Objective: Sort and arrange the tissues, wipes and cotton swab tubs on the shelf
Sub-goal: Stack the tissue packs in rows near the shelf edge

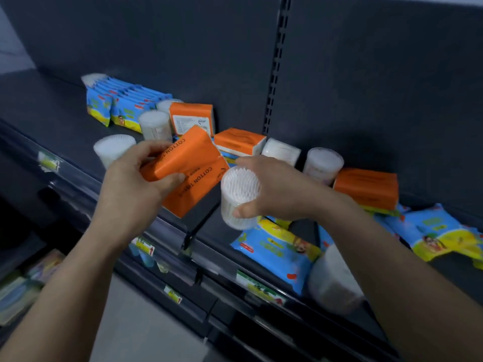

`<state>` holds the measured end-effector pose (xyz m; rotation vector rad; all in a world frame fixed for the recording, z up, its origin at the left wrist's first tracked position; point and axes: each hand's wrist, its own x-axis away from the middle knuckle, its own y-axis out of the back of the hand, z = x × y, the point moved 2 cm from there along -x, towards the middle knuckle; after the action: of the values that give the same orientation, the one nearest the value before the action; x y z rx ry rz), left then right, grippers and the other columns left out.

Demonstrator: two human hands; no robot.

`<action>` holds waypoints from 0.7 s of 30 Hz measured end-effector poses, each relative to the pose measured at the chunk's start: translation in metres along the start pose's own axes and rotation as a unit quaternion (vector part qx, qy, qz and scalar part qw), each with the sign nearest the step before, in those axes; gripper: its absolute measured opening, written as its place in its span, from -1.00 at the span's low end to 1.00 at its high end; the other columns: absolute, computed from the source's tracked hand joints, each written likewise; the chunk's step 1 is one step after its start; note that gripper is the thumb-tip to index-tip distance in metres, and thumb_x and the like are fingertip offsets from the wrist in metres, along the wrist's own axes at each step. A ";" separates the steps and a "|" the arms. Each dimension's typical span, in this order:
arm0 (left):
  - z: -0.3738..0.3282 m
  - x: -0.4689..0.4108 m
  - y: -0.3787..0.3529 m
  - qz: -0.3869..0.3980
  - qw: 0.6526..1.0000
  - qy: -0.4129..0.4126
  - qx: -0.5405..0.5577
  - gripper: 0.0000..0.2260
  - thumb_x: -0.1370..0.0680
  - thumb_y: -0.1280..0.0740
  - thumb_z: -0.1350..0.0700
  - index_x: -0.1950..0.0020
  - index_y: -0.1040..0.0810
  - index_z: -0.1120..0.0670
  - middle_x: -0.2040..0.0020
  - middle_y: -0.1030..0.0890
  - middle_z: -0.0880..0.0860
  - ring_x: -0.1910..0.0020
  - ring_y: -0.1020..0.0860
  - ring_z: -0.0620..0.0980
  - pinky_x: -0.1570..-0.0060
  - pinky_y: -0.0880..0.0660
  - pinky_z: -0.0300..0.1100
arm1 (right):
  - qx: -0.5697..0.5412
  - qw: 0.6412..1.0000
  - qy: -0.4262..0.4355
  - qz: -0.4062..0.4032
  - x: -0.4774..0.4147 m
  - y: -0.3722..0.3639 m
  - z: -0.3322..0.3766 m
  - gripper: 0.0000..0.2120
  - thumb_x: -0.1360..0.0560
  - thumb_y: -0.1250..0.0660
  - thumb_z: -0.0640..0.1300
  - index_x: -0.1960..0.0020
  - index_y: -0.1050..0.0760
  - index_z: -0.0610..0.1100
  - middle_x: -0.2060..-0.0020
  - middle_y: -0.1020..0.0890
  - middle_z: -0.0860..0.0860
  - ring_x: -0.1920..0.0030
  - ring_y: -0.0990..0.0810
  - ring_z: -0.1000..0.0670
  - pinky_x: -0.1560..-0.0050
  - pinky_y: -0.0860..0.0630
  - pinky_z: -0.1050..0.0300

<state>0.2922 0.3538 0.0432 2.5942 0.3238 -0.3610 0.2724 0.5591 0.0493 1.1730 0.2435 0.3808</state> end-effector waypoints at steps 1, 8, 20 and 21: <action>0.006 -0.007 0.005 0.010 1.000 -0.005 -0.003 -0.63 -0.41 -0.45 0.21 -0.14 -0.51 -0.10 0.05 -0.53 -0.13 0.09 -0.49 -0.24 0.20 -0.33 -0.44 | 0.004 1.000 -0.011 0.002 -0.007 -0.005 0.006 -0.20 -0.31 -0.47 0.14 -0.43 -0.22 0.00 -0.40 -0.34 0.04 -0.37 -0.30 0.02 -0.28 -0.29 0.14; 0.038 -0.059 0.021 0.080 0.996 -0.048 -0.015 -0.62 -0.38 -0.47 0.23 -0.12 -0.52 -0.07 -0.04 -0.55 -0.01 0.06 -0.50 -0.10 0.15 -0.34 -0.47 | 0.021 0.995 -0.095 0.016 -0.037 -0.036 0.023 -0.25 -0.35 -0.45 0.10 -0.43 -0.22 -0.08 -0.36 -0.37 -0.04 -0.34 -0.33 -0.06 -0.29 -0.33 0.08; 0.015 -0.079 -0.001 0.146 0.974 -0.172 0.016 -0.61 -0.38 -0.45 0.23 -0.14 -0.52 -0.07 0.04 -0.52 -0.16 0.13 -0.44 -0.30 0.12 -0.30 -0.61 | 0.028 0.972 -0.197 -0.123 -0.007 -0.003 0.009 -0.46 -0.46 -0.38 -0.01 -0.40 -0.35 -0.08 -0.35 -0.45 0.01 -0.34 -0.38 0.02 -0.24 -0.24 0.29; 0.007 -0.077 -0.007 0.158 0.969 -0.186 0.032 -0.61 -0.37 -0.45 0.23 -0.14 -0.52 -0.07 0.05 -0.51 -0.22 0.14 -0.45 -0.35 0.13 -0.29 -0.63 | 0.044 0.965 -0.213 -0.145 0.003 0.004 0.005 -0.51 -0.47 -0.37 -0.04 -0.36 -0.40 -0.10 -0.30 -0.50 -0.03 -0.30 -0.43 -0.01 -0.21 -0.26 0.27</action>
<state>0.2162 0.3434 0.0582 2.5136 -0.2320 -0.7344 0.2763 0.5577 0.0549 1.2547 0.0528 -0.1437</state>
